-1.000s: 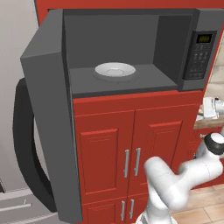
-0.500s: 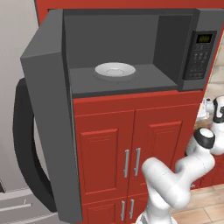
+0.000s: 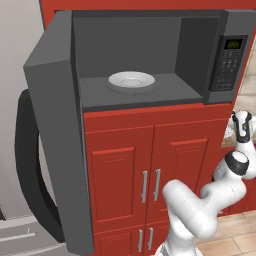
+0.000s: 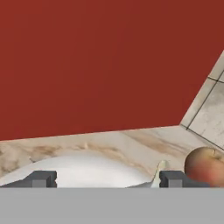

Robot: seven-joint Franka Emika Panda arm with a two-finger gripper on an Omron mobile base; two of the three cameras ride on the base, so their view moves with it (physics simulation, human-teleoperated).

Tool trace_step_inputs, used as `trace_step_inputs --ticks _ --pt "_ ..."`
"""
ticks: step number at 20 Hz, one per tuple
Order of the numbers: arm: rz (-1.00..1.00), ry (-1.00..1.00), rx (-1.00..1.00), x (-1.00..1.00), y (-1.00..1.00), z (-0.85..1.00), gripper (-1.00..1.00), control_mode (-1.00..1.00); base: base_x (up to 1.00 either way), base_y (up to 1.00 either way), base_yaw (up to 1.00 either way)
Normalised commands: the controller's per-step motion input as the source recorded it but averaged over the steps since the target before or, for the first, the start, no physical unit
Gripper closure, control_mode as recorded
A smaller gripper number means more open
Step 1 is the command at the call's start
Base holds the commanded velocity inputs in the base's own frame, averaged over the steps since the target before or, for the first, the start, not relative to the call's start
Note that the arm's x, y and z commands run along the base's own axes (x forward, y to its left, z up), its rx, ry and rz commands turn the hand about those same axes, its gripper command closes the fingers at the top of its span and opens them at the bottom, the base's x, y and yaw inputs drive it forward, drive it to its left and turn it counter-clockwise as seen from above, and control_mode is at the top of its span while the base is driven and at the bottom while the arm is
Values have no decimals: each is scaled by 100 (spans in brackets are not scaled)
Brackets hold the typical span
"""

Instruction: Pick the garlic from the counter and place it in the microwave.

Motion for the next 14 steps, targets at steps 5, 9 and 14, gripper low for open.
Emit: trace_step_inputs --ticks 5,9,14 --pt "4 1 -2 28 -77 -17 -100 -100 0 0 0" --pt "6 5 -2 0 -75 -47 -100 -100 0 0 0" --pt "6 8 -3 0 -68 -54 -100 -100 0 0 0"
